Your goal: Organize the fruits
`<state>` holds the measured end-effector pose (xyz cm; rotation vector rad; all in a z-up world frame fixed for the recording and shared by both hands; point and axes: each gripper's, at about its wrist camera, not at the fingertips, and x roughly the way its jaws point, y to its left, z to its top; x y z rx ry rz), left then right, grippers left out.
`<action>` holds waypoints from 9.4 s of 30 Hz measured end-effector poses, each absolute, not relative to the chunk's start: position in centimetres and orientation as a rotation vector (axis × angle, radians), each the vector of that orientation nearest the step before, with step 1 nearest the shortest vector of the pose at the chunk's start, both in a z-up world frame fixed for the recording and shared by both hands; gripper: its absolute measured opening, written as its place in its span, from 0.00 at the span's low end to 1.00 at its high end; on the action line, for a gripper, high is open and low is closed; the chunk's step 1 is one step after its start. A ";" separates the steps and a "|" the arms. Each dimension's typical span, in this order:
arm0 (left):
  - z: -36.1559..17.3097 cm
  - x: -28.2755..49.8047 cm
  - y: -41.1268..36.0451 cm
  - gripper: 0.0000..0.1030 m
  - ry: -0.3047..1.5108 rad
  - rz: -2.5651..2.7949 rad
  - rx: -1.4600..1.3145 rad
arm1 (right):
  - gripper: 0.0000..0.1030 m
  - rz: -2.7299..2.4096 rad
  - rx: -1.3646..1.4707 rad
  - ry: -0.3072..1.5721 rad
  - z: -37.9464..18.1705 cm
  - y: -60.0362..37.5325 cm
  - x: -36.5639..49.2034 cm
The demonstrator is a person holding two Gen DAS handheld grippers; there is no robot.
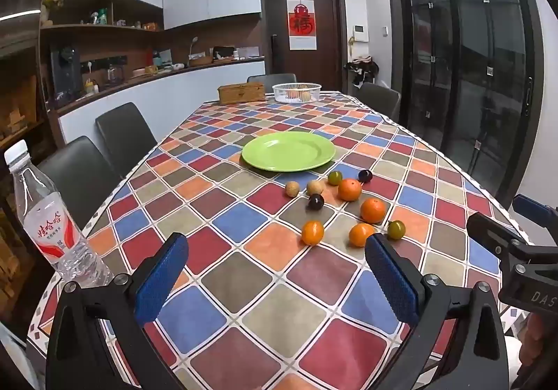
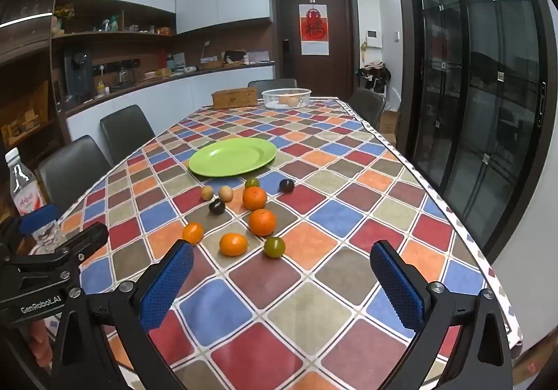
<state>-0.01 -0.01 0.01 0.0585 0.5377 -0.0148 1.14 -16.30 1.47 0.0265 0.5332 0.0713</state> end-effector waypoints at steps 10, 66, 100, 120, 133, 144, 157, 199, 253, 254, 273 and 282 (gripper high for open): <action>0.4 -0.4 -0.5 1.00 0.522 -0.008 0.060 | 0.99 0.070 0.021 0.532 1.5 -16.2 1.1; 0.7 -1.0 -0.1 1.00 0.505 -0.031 0.054 | 0.99 0.073 0.016 0.525 1.6 -15.9 1.0; -3.8 3.6 0.0 0.95 0.647 -0.054 0.073 | 0.99 0.088 -0.010 0.676 -2.9 -15.4 4.9; -7.3 12.6 -1.7 0.67 0.821 -0.170 0.131 | 0.68 0.125 -0.013 0.875 -6.5 -15.4 13.1; -9.3 15.6 -2.4 0.51 0.915 -0.239 0.124 | 0.42 0.202 -0.018 0.966 -7.6 -14.8 15.7; -10.2 16.4 -2.5 0.29 0.968 -0.269 0.093 | 0.27 0.234 -0.002 1.009 -8.5 -14.7 16.7; -7.2 15.2 -2.4 0.28 0.894 -0.285 0.071 | 0.27 0.294 0.033 0.953 -6.4 -14.4 16.1; -5.1 34.1 1.8 0.28 0.919 -0.278 0.053 | 0.27 0.455 -0.056 0.947 -3.8 -8.3 37.2; 0.7 15.9 -3.5 0.53 0.726 -0.244 0.096 | 0.33 0.545 -0.163 0.769 1.8 -13.2 21.3; 0.3 15.5 -3.8 0.53 0.729 -0.243 0.100 | 0.33 0.548 -0.172 0.772 1.6 -13.4 21.0; -6.2 13.1 -7.5 0.54 0.837 -0.352 0.146 | 0.41 0.623 -0.341 0.853 -4.3 -15.0 18.4; -8.7 14.3 -8.2 0.54 0.891 -0.381 0.159 | 0.41 0.627 -0.345 0.903 -6.4 -15.4 19.2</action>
